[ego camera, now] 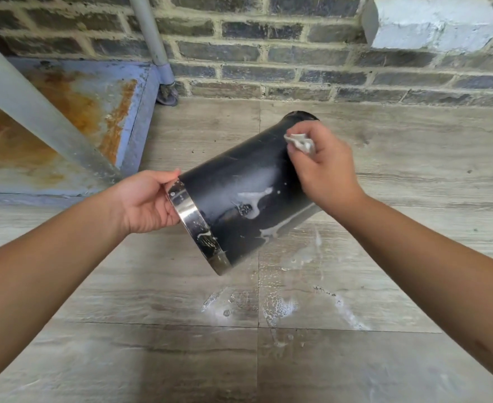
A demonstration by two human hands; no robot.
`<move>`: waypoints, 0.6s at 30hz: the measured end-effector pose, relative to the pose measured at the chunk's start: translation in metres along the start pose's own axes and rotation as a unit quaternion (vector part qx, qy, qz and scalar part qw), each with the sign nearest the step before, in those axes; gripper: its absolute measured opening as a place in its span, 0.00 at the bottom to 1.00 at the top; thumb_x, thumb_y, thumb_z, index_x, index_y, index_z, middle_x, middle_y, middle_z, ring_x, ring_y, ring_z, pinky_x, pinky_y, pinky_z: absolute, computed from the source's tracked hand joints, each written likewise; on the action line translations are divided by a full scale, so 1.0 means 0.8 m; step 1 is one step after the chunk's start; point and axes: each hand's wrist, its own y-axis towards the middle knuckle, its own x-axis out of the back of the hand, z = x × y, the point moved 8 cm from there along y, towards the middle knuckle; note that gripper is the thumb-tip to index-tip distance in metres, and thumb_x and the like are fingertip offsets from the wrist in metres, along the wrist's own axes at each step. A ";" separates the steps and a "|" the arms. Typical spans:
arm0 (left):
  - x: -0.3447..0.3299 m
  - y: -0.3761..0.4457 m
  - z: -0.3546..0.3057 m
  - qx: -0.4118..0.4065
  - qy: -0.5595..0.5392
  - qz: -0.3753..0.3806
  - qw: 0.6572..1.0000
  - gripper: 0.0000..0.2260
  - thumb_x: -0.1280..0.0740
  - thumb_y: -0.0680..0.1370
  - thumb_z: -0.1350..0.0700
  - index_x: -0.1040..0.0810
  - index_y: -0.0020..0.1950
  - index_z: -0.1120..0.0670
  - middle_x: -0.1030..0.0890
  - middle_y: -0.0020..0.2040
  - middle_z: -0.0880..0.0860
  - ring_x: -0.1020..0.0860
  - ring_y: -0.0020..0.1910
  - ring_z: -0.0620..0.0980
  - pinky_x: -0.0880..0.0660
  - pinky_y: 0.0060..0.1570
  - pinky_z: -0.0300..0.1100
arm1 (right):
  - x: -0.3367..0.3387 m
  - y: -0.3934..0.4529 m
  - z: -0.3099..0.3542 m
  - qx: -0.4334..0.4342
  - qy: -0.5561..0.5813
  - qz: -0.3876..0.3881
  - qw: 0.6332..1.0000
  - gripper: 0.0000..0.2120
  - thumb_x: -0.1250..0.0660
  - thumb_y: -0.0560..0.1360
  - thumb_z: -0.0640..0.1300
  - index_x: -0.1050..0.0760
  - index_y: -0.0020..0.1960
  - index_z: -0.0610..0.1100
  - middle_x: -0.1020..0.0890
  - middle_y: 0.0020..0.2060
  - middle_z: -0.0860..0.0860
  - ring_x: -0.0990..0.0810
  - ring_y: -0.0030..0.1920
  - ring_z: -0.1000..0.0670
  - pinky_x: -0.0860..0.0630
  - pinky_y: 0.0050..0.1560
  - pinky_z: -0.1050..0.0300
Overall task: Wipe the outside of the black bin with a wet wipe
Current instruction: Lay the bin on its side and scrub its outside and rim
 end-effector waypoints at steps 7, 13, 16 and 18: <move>-0.005 0.003 -0.014 -0.069 -0.064 -0.023 0.995 0.18 0.43 0.83 0.48 0.19 0.49 0.58 0.14 0.47 0.61 0.15 0.45 0.58 0.18 0.35 0.56 | -0.065 0.038 0.005 0.113 -0.182 0.013 0.977 0.14 0.38 0.73 0.36 0.22 0.57 0.41 0.17 0.53 0.45 0.22 0.58 0.43 0.29 0.59 0.54; -0.007 -0.004 -0.009 -0.087 -0.077 -0.024 0.993 0.12 0.43 0.83 0.54 0.21 0.54 0.58 0.13 0.45 0.57 0.14 0.44 0.54 0.17 0.37 0.52 | -0.101 0.004 0.030 0.160 -0.197 0.014 0.967 0.17 0.43 0.73 0.40 0.21 0.57 0.42 0.16 0.54 0.44 0.21 0.60 0.44 0.31 0.65 0.51; -0.008 -0.006 -0.007 -0.094 -0.079 -0.027 0.992 0.13 0.43 0.83 0.54 0.22 0.56 0.59 0.13 0.45 0.56 0.14 0.43 0.53 0.17 0.39 0.51 | -0.134 -0.031 0.067 0.245 -0.174 0.075 0.951 0.14 0.41 0.72 0.38 0.22 0.55 0.40 0.17 0.52 0.43 0.22 0.53 0.44 0.28 0.58 0.50; -0.007 -0.009 -0.006 -0.096 -0.083 -0.028 0.992 0.12 0.42 0.83 0.54 0.22 0.53 0.59 0.14 0.39 0.55 0.15 0.37 0.51 0.17 0.35 0.47 | -0.162 -0.068 0.090 0.302 -0.130 0.134 0.935 0.14 0.36 0.70 0.32 0.21 0.54 0.39 0.18 0.53 0.43 0.21 0.54 0.42 0.29 0.58 0.50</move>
